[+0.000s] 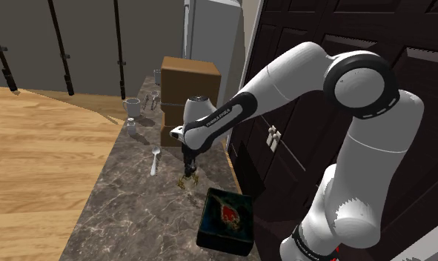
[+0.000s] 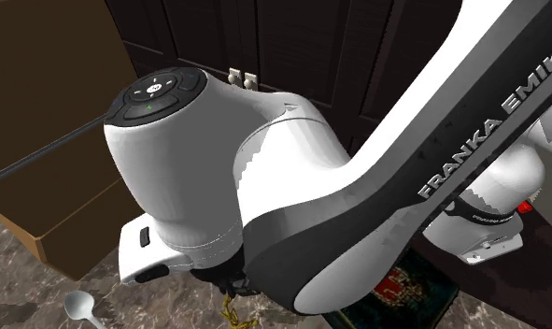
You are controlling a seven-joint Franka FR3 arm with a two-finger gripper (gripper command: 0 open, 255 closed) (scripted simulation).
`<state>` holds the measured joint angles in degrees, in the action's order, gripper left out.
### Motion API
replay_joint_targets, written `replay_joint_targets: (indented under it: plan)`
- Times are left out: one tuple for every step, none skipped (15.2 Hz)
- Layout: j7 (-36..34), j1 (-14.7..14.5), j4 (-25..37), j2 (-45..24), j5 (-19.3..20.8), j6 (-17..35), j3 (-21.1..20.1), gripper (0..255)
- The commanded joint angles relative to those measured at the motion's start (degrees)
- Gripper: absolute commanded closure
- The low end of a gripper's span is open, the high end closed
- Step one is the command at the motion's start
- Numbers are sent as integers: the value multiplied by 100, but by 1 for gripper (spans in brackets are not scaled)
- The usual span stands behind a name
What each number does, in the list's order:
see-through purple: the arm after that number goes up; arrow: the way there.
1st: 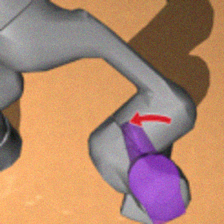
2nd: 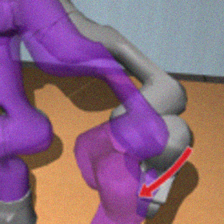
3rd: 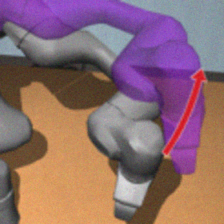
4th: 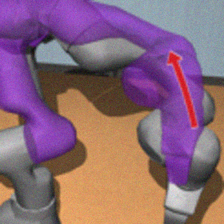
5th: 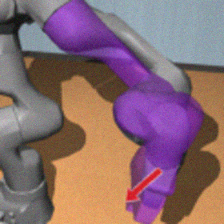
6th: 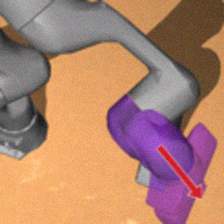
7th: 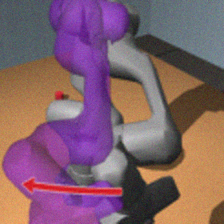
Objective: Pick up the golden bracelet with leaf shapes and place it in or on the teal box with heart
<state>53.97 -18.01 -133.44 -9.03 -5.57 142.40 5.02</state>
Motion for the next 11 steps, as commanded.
replay_joint_targets:
  plan:
    - [-27, -4, 14, 137, 35, -173, 10, 255]
    - [-41, -5, 28, 197, 50, -247, 13, 255]
    - [-54, -6, 44, 257, 65, -321, 17, 255]
    - [-67, -7, 60, 315, 80, -395, 20, 255]
    - [-79, -8, 78, 372, 94, -470, 22, 255]
    - [-91, -9, 98, 428, 108, -545, 24, 255]
    - [-103, -9, 118, 483, 121, -620, 27, 255]
    - [-114, -10, 140, 537, 134, -695, 28, 255]
    - [-125, -10, 163, 590, 146, -770, 30, 255]
    - [-136, -10, 188, 641, 158, -846, 31, 255]
    - [-146, -10, 214, 692, 170, -922, 32, 255]
